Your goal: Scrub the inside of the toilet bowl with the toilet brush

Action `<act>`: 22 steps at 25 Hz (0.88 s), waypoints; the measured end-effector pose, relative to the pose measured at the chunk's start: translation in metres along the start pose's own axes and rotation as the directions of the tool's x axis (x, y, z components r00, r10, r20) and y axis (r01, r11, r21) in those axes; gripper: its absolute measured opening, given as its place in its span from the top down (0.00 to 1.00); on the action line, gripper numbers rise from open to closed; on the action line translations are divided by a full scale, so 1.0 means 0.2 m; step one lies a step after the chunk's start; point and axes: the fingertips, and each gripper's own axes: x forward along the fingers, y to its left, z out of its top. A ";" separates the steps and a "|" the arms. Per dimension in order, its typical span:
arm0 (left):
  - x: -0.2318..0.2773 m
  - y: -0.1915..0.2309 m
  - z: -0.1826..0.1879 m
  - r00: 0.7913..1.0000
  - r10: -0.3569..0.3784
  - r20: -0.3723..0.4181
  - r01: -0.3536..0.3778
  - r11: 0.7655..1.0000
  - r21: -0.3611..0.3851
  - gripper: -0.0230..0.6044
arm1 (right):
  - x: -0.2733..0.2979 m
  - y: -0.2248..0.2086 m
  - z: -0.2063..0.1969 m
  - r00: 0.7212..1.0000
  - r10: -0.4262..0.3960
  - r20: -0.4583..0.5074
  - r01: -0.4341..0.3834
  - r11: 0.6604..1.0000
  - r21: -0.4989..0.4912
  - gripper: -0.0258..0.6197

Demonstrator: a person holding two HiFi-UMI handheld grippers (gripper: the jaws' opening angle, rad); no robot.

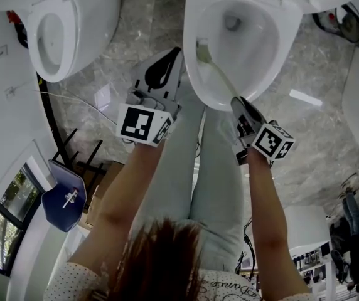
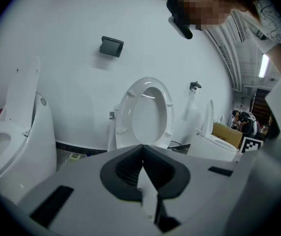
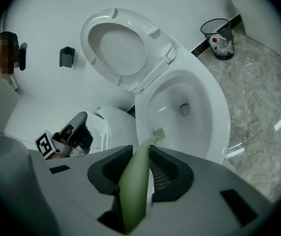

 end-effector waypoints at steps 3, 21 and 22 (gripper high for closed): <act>-0.01 -0.03 0.00 1.000 -0.003 0.001 0.003 1.000 -0.004 0.96 | -0.06 -0.02 -0.05 0.999 0.001 -0.052 0.000 1.000 0.005 0.77; 0.00 -0.06 0.02 1.000 -0.018 -0.012 0.018 1.000 0.003 0.96 | -0.28 -0.05 -0.20 0.953 -0.023 -0.302 -0.014 0.993 -0.118 0.77; 0.00 -0.07 0.02 1.000 -0.018 -0.011 0.018 1.000 0.003 0.96 | -0.29 -0.05 -0.20 0.949 -0.027 -0.314 -0.012 0.993 -0.122 0.77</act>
